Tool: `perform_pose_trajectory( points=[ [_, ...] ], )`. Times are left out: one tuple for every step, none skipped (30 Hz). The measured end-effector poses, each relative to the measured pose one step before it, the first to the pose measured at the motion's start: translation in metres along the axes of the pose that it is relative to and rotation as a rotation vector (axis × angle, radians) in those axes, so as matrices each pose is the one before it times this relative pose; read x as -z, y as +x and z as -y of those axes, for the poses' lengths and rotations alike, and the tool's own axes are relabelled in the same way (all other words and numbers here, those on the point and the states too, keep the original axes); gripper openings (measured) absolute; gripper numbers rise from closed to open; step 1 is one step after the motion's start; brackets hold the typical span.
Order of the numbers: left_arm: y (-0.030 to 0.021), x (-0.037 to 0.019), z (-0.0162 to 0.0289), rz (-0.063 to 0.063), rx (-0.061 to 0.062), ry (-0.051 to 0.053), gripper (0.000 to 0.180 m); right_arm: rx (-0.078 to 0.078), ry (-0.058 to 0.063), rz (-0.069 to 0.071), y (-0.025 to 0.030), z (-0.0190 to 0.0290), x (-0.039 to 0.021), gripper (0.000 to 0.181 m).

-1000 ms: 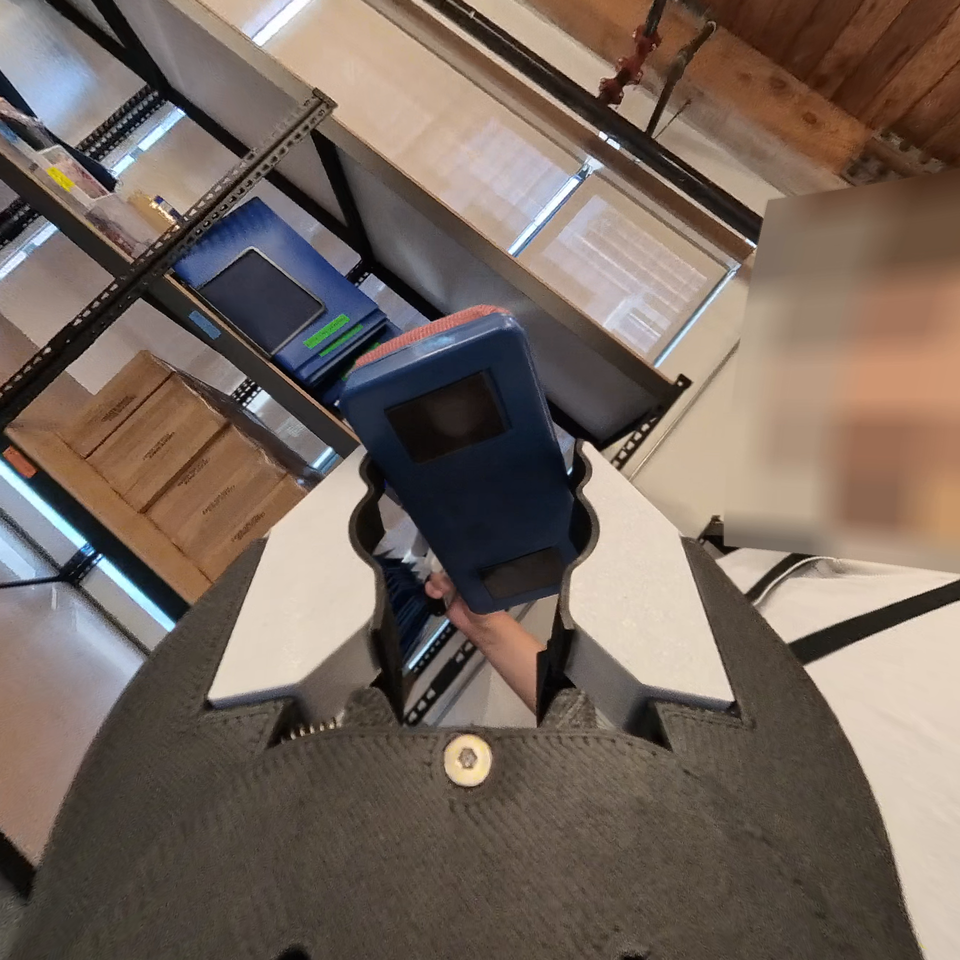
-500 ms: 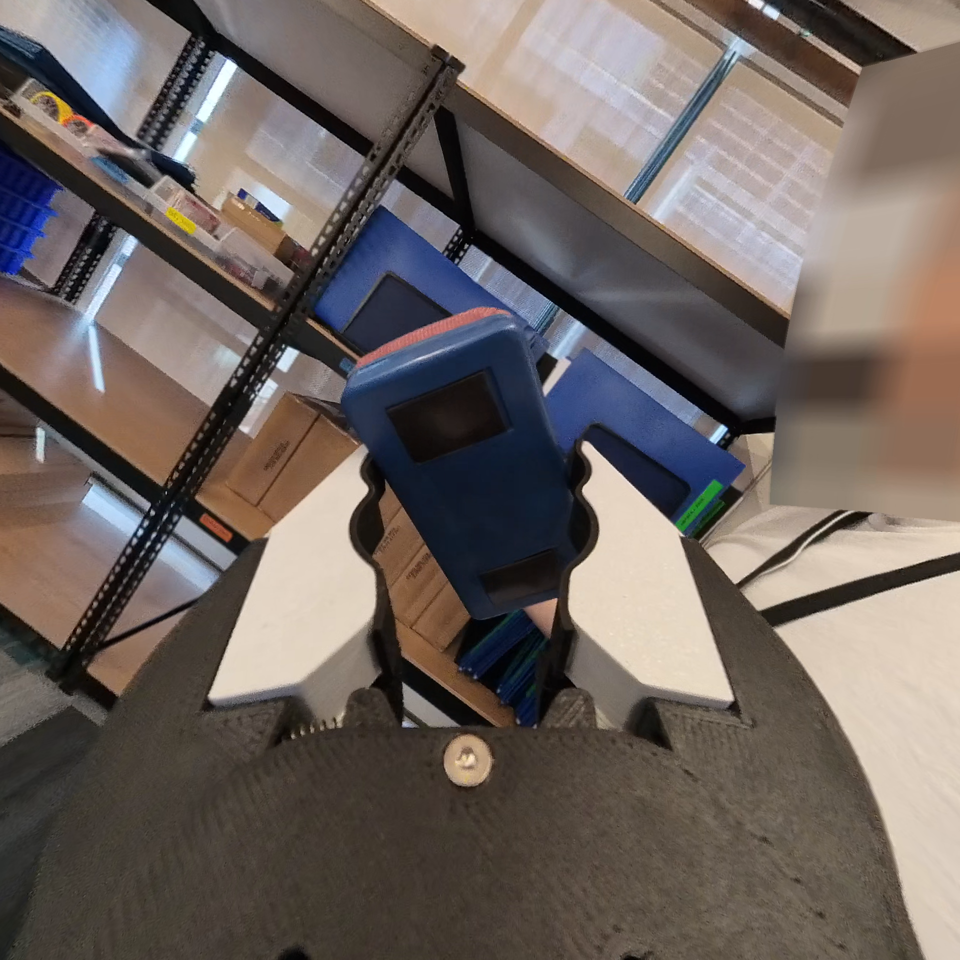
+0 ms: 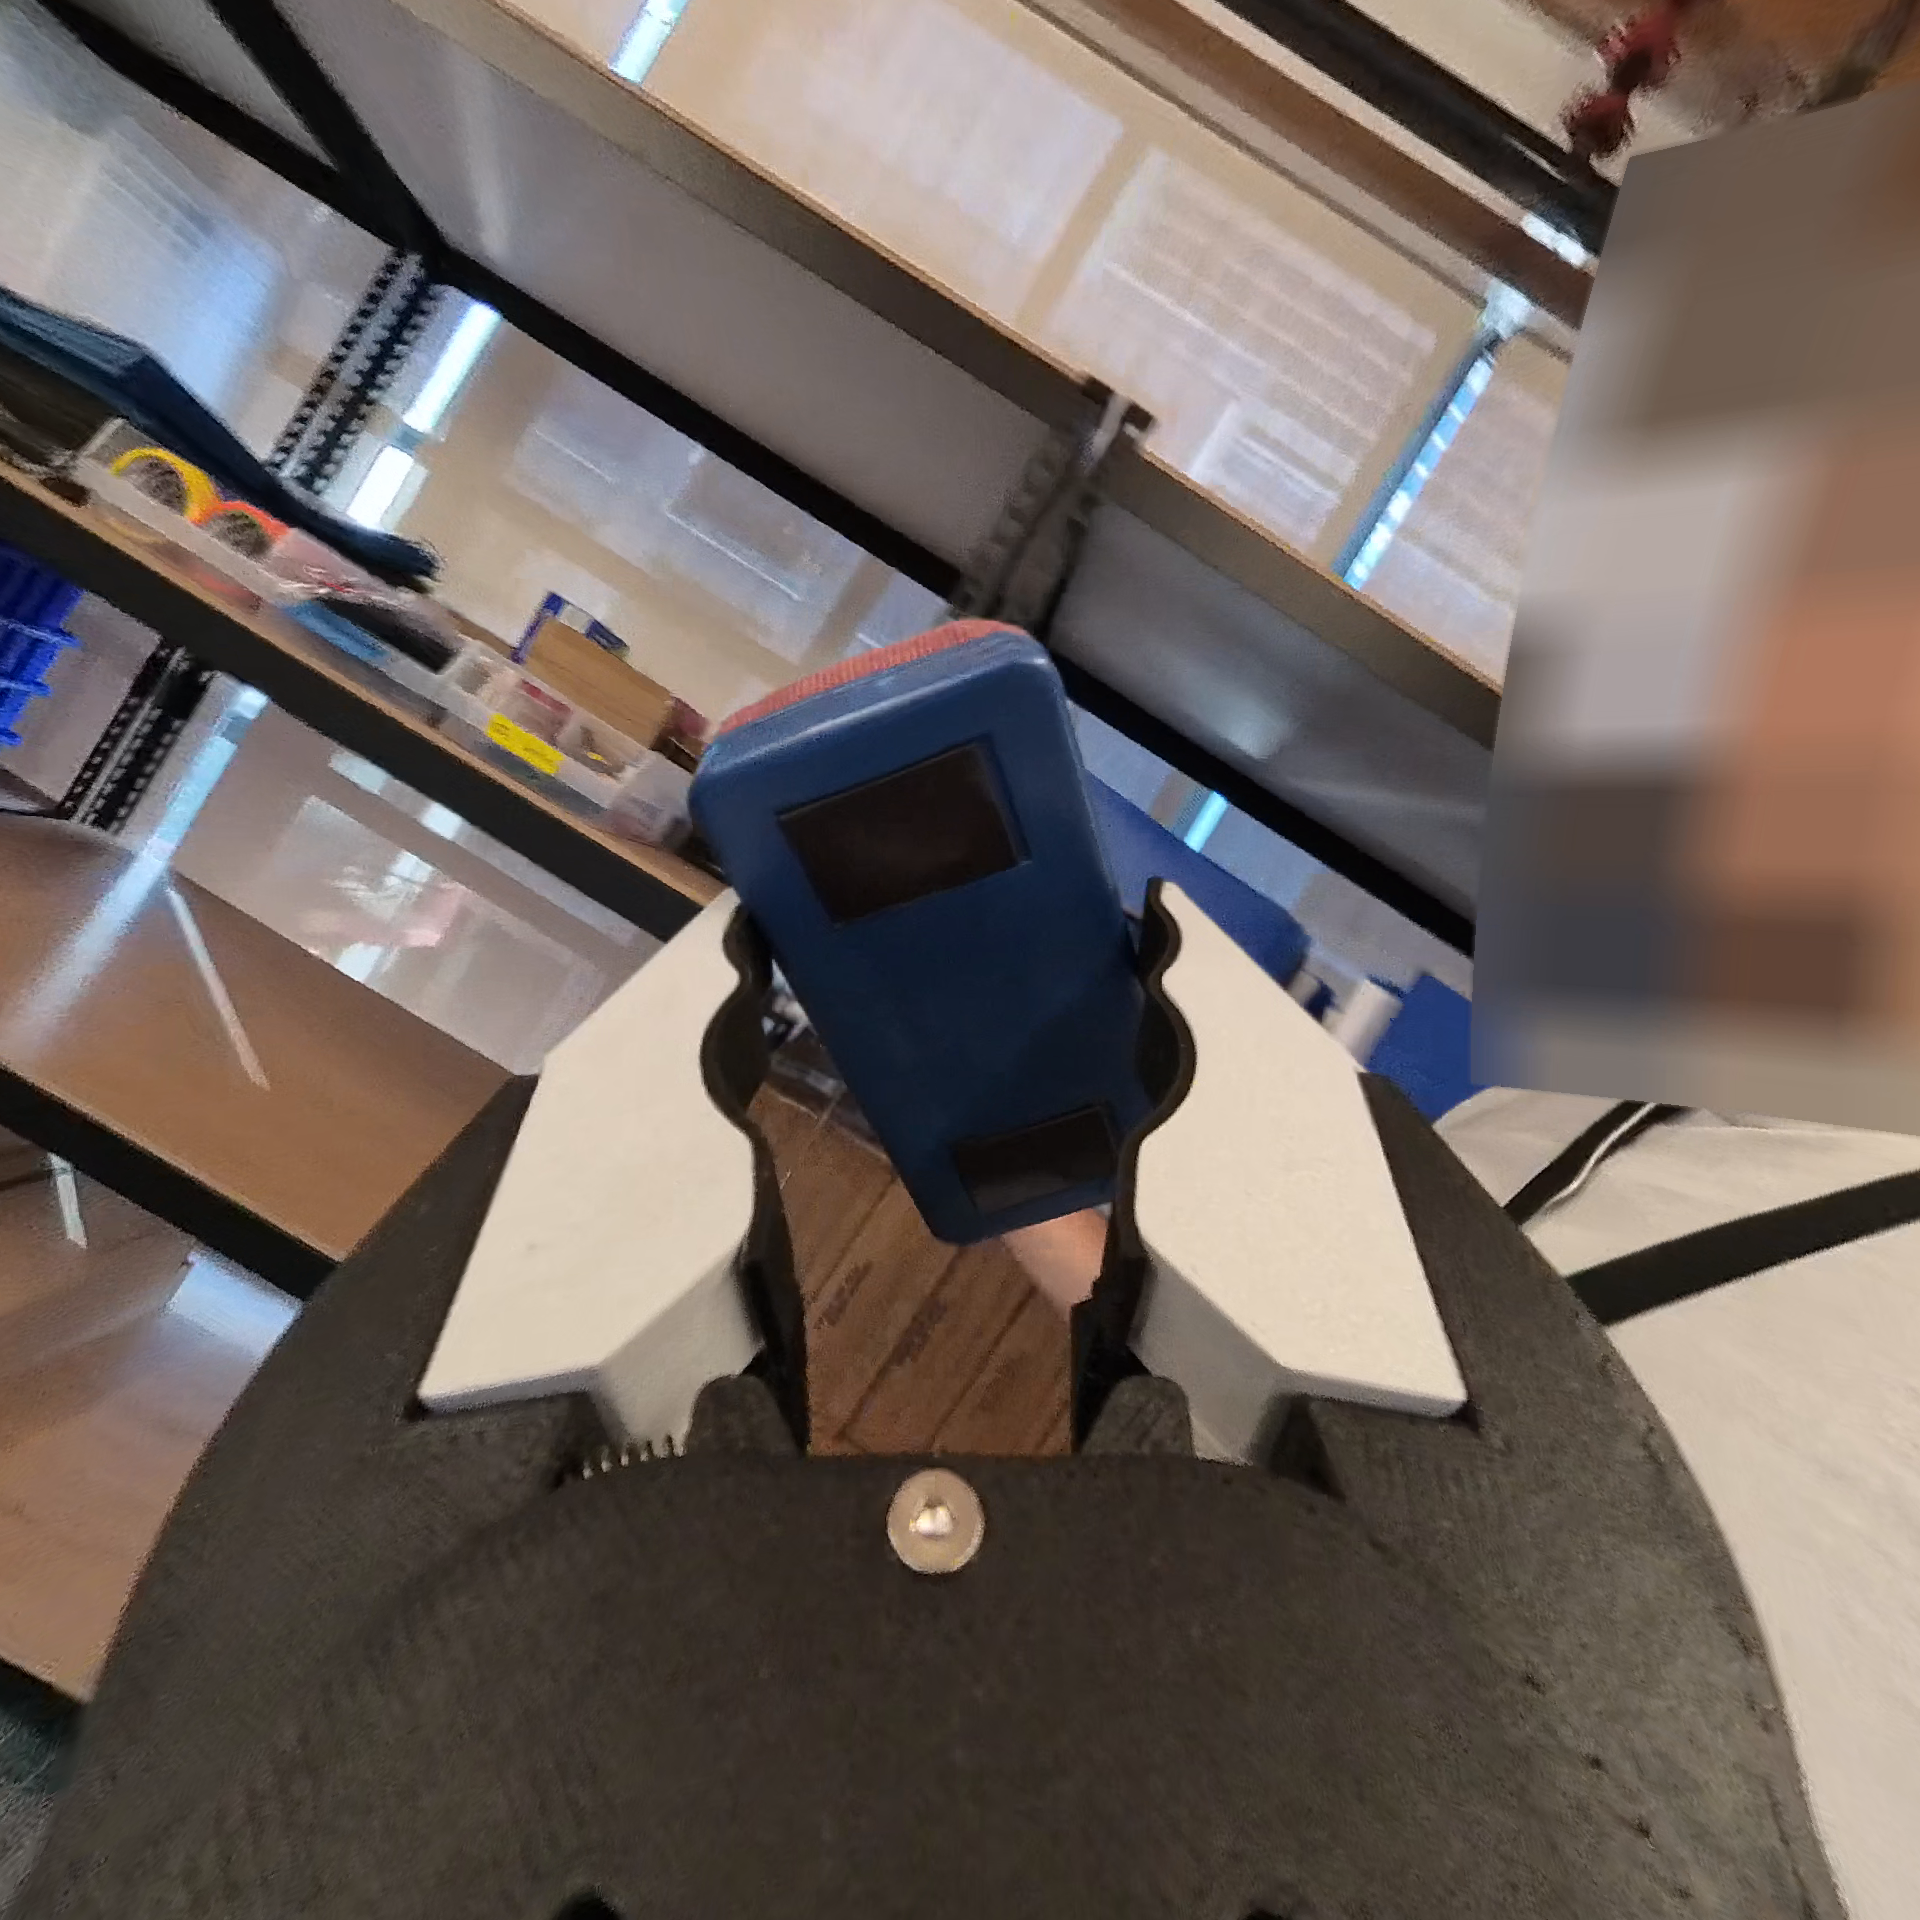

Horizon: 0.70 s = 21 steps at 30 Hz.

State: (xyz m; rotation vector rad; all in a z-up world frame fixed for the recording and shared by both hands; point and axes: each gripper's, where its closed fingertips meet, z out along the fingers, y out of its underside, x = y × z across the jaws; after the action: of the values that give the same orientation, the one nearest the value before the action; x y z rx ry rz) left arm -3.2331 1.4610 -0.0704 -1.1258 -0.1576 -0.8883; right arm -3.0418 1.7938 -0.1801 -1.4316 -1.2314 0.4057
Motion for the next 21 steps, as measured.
perform_pose_trajectory(
  points=[
    [-0.02521,-0.00874,0.01049,0.0072,0.0252,0.0115,0.07,-0.0113,-0.0113,-0.0425,0.03669,0.01541,-0.02831,0.017],
    [-0.02172,-0.00845,0.01175,-0.0022,0.0096,0.0073,0.069,-0.0109,-0.0003,-0.0371,0.03573,0.01796,-0.02727,0.017],
    [-0.02078,-0.00784,0.01194,0.0025,-0.0019,0.0003,0.069,-0.012,0.0003,-0.0499,0.03771,0.01741,-0.02775,0.018],
    [-0.02081,-0.00687,0.01111,0.0101,-0.0104,-0.0076,0.068,-0.0019,0.0079,-0.0686,0.04033,0.01684,-0.02958,0.018],
    [-0.0217,-0.00568,0.01079,0.0196,-0.015,-0.0089,0.068,-0.0064,-0.0144,-0.0627,0.03562,0.01189,-0.03014,0.017],
    [-0.02273,-0.00488,0.01099,0.0255,-0.013,-0.0014,0.068,-0.0255,-0.0387,-0.0437,0.03053,0.00835,-0.03309,0.018],
    [-0.02288,-0.00398,0.01134,0.0213,-0.0057,0.0068,0.068,-0.0347,-0.0377,-0.0289,0.02588,0.00746,-0.0309,0.017],
    [-0.02355,-0.00406,0.01133,0.0139,0.0052,0.0109,0.068,-0.0388,-0.0447,-0.0429,0.02515,0.00508,-0.02991,0.018],
    [-0.02417,-0.00429,0.01119,0.005,0.0161,0.008,0.067,-0.0353,-0.0417,-0.0428,0.02147,0.00462,-0.028,0.017],
    [-0.02496,-0.00421,0.01051,-0.0008,0.0185,-0.0046,0.067,-0.0318,-0.0426,-0.0377,0.01829,0.00403,-0.0276,0.018],
    [-0.0268,-0.00444,0.01047,0.0034,0.0107,-0.0172,0.067,-0.0372,-0.0421,-0.0469,0.01663,0.00328,-0.02476,0.017],
    [-0.02748,-0.00304,0.01141,0.0083,0.0012,-0.0237,0.067,-0.0319,-0.0391,-0.0414,0.01323,0.00341,-0.02361,0.017],
    [-0.02705,-0.00464,0.01305,0.004,-0.0051,-0.0242,0.067,-0.0241,-0.0562,-0.0456,0.01171,-0.00027,-0.02308,0.018],
    [-0.02684,-0.00564,0.01485,-0.0072,-0.0041,-0.024,0.067,-0.0344,-0.074,-0.0385,0.00881,-0.00394,-0.02231,0.018],
    [-0.02776,-0.00611,0.01641,-0.0137,0.002,-0.0248,0.067,-0.0503,-0.0782,-0.0089,0.00215,-0.00513,-0.01982,0.034],
    [-0.03167,-0.00889,0.02458,-0.0043,0.0209,-0.016,0.067,-0.0652,-0.0658,-0.0162,0.00147,-0.00509,-0.01473,0.046],
    [-0.02379,-0.00675,0.02392,-0.0193,0.0289,-0.0094,0.067,-0.0421,-0.0382,0.0032,-0.00311,-0.00318,-0.00871,0.048],
    [-0.01918,-0.00629,0.02413,-0.0322,0.0165,-0.012,0.067,-0.0024,-0.0397,-0.0592,0.006,-0.00218,-0.00141,0.048],
    [-0.02094,-0.00618,0.02329,-0.0157,0.0078,-0.0152,0.067,-0.0026,0.0219,-0.0731,0.00679,0.00422,0.00392,0.051],
    [-0.02182,-0.00647,0.02391,-0.0016,0.0067,-0.0221,0.067,-0.0139,0.0286,-0.0809,0.00712,0.00412,0.01128,0.052],
    [-0.01794,-0.00573,0.0189,-0.0098,0.0053,-0.0321,0.067,0.0034,0.0138,-0.0948,0.00847,0.00252,0.01799,0.051]
  ],
)
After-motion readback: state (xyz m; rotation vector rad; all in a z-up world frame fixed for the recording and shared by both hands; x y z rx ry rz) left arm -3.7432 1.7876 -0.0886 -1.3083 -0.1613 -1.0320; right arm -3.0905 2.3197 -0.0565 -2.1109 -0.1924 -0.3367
